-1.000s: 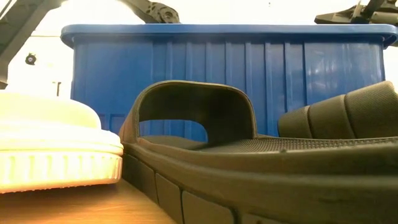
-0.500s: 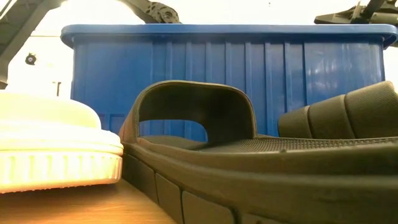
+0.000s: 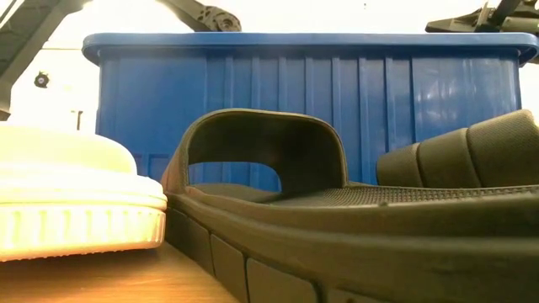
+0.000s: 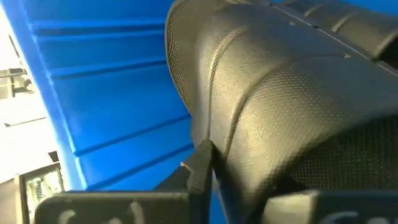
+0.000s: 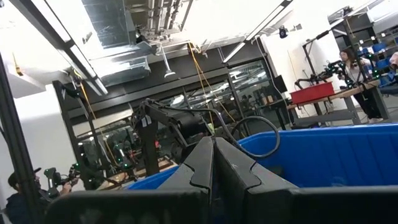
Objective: Pick and place slides into bin
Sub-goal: Put the black slide into the blue bin
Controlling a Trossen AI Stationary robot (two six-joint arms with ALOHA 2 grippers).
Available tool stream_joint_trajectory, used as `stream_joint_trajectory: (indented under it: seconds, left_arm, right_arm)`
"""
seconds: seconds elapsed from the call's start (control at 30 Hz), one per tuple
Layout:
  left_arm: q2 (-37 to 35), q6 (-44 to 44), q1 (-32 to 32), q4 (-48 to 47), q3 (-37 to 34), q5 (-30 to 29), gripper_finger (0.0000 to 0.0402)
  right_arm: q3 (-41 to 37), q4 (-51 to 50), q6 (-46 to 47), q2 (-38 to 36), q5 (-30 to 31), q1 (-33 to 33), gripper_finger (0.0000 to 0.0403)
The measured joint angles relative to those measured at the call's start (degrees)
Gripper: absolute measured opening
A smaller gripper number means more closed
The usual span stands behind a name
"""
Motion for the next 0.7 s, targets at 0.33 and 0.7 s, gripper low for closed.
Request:
stream_joint_trajectory:
  seconds: [0.33,0.7]
  left_arm:
    - [0.0,5.7,0.5,-0.6,0.0,8.1,0.0137]
    - [-0.1,10.4,0.4,-1.6,1.4,9.3,0.0216]
  right_arm:
    - [0.0,0.0,0.0,0.0,0.0,0.0,0.0008]
    - [0.0,0.0,0.0,0.0,0.0,0.0,0.0008]
